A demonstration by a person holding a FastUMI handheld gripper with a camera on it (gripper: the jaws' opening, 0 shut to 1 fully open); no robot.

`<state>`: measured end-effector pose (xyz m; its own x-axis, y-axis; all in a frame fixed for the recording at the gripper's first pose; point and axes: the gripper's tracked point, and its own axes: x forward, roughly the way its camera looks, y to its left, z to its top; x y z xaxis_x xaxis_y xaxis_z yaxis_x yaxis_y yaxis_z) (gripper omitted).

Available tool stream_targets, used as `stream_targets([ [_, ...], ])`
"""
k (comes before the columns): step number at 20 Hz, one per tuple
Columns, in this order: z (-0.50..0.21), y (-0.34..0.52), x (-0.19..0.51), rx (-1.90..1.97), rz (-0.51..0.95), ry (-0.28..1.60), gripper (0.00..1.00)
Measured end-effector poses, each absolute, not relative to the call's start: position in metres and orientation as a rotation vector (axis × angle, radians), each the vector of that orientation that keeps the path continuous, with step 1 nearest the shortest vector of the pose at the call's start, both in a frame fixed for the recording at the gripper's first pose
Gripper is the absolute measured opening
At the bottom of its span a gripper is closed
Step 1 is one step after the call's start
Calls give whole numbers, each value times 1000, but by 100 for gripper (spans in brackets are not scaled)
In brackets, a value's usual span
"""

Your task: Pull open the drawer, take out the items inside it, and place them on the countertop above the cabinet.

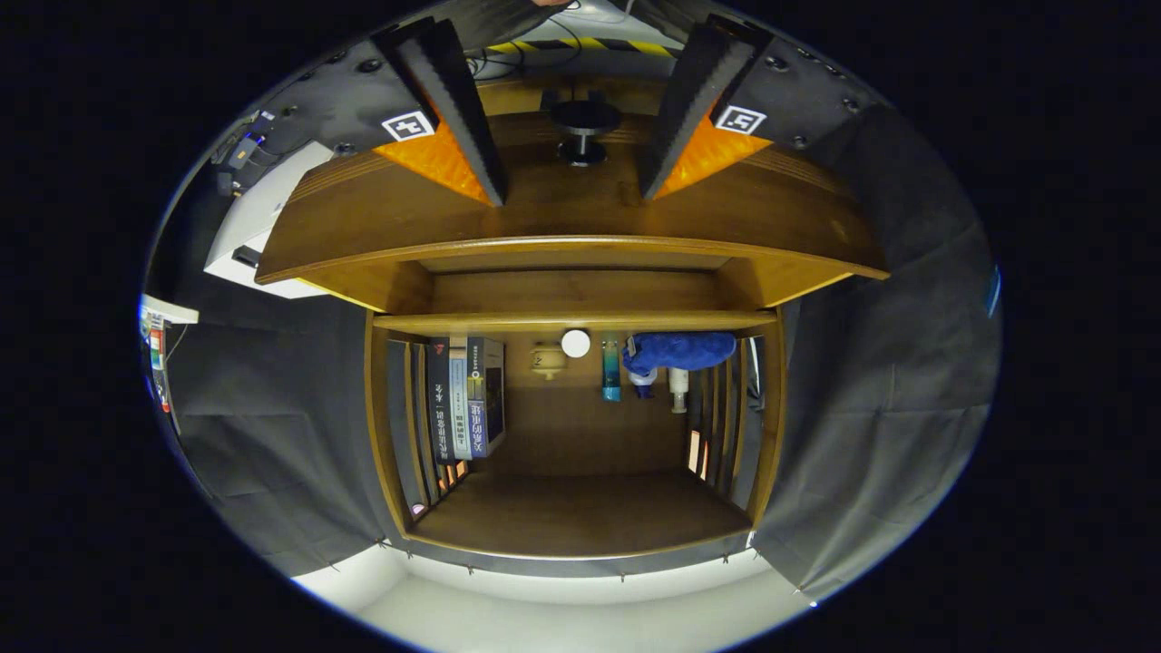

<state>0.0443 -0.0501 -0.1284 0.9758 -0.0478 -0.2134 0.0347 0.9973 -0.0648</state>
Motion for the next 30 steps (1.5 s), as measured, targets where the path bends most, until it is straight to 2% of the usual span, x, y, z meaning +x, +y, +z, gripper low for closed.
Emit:
stream_targets([
  [9,-123,-54,86,-49,-23,223,98],
  [24,-128,-53,208,-11,-25,266,98],
  [30,-130,-56,225,-27,-32,259,97],
])
